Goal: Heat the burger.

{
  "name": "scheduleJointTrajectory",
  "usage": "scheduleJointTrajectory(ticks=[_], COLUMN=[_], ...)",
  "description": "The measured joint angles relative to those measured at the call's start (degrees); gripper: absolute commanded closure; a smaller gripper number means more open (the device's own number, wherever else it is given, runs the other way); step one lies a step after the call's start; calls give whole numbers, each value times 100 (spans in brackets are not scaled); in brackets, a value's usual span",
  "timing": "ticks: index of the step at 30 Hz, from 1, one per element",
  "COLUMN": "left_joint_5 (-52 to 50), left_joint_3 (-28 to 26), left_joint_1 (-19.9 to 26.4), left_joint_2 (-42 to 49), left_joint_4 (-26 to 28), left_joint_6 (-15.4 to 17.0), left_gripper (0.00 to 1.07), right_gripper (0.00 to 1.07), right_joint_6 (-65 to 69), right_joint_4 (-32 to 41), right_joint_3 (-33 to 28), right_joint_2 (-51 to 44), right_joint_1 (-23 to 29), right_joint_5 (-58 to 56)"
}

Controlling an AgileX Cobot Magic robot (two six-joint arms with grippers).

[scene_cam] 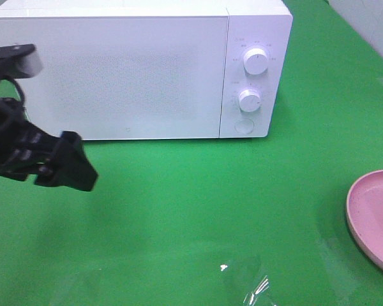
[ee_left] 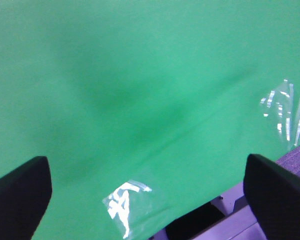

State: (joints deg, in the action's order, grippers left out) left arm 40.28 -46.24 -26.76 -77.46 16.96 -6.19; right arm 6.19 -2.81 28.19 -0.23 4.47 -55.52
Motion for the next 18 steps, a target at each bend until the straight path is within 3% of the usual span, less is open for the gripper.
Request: scheduleJointTrajectory(ticks=[1, 2, 3, 6, 8, 11, 13, 18], left_joint_5=[372, 372, 785, 945, 1587, 1719, 2063, 2086], left_joint_3=[0, 0, 0, 0, 0, 0, 0, 86], left_joint_1=[470, 470, 980, 1220, 1965, 2149, 2750, 3002], left_joint_2=[138, 138, 292, 367, 670, 768, 1180, 1507], left_joint_4=[-74, -74, -206, -275, -544, -602, -705, -733], left_joint_6=[11, 11, 11, 11, 11, 17, 52, 126], left_gripper=[10, 10, 10, 10, 10, 10, 10, 10], right_gripper=[34, 34, 34, 34, 34, 34, 34, 34], right_joint_6=[0, 0, 0, 0, 0, 0, 0, 0], right_joint_4=[0, 0, 0, 0, 0, 0, 0, 0], right_joint_3=[0, 0, 0, 0, 0, 0, 0, 0], right_joint_2=[0, 0, 0, 0, 0, 0, 0, 0], right_joint_1=[0, 0, 0, 0, 0, 0, 0, 0], right_joint_5=[0, 0, 0, 0, 0, 0, 0, 0])
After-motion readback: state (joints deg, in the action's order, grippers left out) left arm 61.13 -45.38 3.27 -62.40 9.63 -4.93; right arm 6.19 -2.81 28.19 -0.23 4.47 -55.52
